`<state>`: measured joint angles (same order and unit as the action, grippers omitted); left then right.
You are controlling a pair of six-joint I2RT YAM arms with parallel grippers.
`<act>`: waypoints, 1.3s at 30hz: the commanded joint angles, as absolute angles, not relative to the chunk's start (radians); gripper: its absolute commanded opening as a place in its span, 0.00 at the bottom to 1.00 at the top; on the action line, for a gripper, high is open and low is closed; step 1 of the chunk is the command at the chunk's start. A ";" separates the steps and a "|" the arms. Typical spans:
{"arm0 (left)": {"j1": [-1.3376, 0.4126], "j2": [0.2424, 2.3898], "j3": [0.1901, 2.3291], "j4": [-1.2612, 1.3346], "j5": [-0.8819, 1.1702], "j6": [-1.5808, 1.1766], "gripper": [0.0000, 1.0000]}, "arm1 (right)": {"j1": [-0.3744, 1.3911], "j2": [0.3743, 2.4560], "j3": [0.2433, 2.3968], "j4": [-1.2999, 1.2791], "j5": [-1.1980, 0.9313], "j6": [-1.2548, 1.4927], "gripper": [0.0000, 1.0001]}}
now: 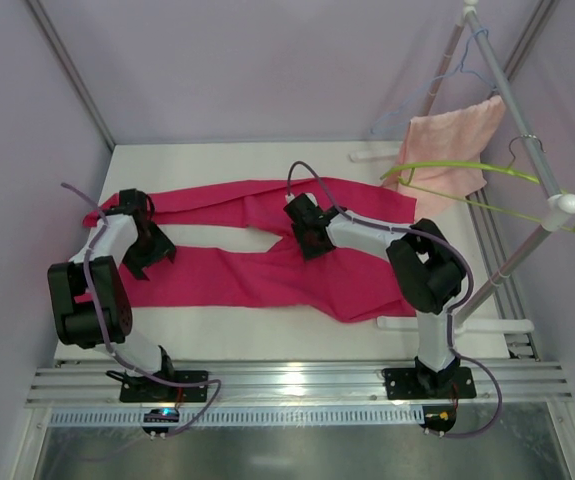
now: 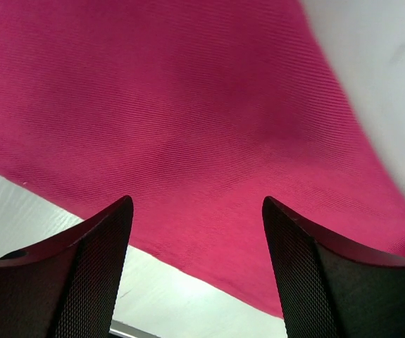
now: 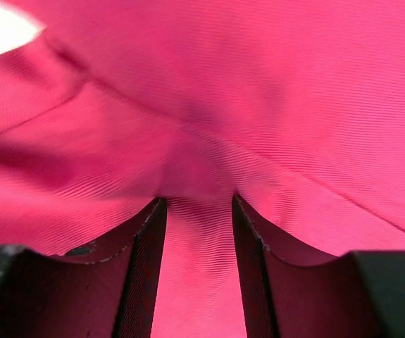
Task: Place the trousers on the hanger
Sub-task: Fold the trousers
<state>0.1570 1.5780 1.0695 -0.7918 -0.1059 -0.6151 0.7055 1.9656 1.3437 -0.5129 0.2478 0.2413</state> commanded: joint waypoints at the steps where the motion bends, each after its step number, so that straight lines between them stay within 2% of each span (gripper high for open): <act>1: 0.163 1.597 1.048 -0.755 -0.227 -0.666 0.75 | 0.681 1.997 1.377 -0.598 0.466 0.275 0.45; 4: 0.161 1.612 1.019 -0.752 -0.287 -0.675 0.75 | 0.683 1.968 1.359 -0.610 0.485 0.279 0.45; 8: 0.173 1.686 1.031 -0.794 -0.364 -0.679 0.75 | 0.692 1.858 1.304 -0.598 0.362 0.255 0.46; 9: 0.176 1.701 1.041 -0.808 -0.370 -0.684 0.75 | 0.696 1.797 1.289 -0.591 0.259 0.232 0.48; 12: 0.179 1.744 1.035 -0.815 -0.409 -0.677 0.72 | 0.739 1.708 1.229 -0.588 0.119 0.219 0.49; 16: 0.233 1.784 1.019 -0.827 -0.400 -0.686 0.71 | 0.802 1.631 1.128 -0.556 0.057 0.273 0.49; 21: 0.279 1.802 1.017 -0.862 -0.459 -0.686 0.70 | 0.844 1.629 0.994 -0.496 0.083 0.359 0.49; 28: 0.304 1.754 1.083 -0.934 -0.476 -0.672 0.70 | 0.842 1.646 0.979 -0.549 0.183 0.414 0.49; 32: 0.292 1.611 1.158 -0.931 -0.371 -0.649 0.74 | 0.841 1.632 1.026 -0.607 0.210 0.403 0.49; 35: 0.279 1.464 1.221 -0.855 -0.240 -0.629 0.78 | 0.830 1.614 1.193 -0.673 0.268 0.377 0.49; 39: 0.279 1.436 1.307 -0.775 -0.143 -0.653 0.82 | 0.821 1.675 1.401 -0.599 0.379 0.168 0.49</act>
<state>0.2813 1.4742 1.2251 -0.8688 -0.2436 -0.6479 0.8299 1.6611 1.2179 -0.6731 0.2527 0.3271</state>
